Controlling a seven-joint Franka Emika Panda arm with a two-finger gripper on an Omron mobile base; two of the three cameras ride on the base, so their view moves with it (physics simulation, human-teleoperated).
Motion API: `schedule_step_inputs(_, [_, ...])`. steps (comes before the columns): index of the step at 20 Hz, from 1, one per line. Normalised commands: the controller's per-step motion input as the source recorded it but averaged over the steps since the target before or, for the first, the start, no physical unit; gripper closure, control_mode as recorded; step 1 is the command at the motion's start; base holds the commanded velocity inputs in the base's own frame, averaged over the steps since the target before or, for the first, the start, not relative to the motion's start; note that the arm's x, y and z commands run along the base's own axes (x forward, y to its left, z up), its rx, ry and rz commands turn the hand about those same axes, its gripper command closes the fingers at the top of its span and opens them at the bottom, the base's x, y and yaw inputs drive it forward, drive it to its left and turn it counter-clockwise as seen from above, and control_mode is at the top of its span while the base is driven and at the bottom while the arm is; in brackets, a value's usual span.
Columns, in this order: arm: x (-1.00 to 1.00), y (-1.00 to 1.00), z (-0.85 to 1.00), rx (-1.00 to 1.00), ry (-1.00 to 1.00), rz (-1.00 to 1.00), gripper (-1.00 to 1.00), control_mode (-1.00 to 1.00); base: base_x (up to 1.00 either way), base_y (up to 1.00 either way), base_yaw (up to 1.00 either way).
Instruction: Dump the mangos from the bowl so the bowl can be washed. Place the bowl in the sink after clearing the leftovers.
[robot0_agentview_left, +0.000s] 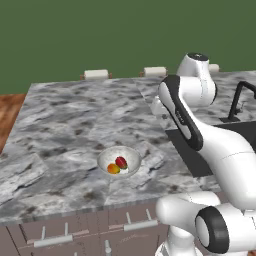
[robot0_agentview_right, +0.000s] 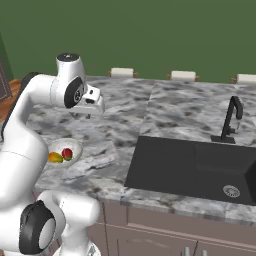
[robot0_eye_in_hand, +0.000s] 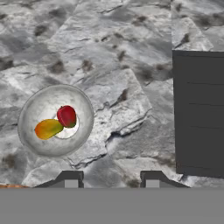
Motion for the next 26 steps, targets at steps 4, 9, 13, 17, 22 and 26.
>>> schedule_step_inputs(4, [0.00, 0.21, -0.17, 0.00, 0.03, 0.00, -1.00, -1.00, 0.00, 0.00, 0.00])
schedule_step_inputs(9, [0.00, 0.23, -0.57, 0.00, 0.17, 0.00, -1.00, -1.00, 0.00, 0.00, 0.00])
schedule_step_inputs(13, [0.00, 0.29, -0.69, 0.00, 0.12, 0.00, -1.00, -1.00, 0.00, 0.00, 0.00])
schedule_step_inputs(17, [0.01, 0.44, -0.85, 0.01, 0.16, -0.01, -1.00, -1.00, 0.00, 0.00, 0.00])
schedule_step_inputs(22, [0.10, 0.14, -0.81, 0.11, 0.05, -0.03, -1.00, -1.00, 0.00, 0.00, 0.00])
schedule_step_inputs(26, [0.23, 0.00, -0.52, 0.10, 0.00, -0.04, -1.00, -1.00, 0.00, 0.00, 0.00])
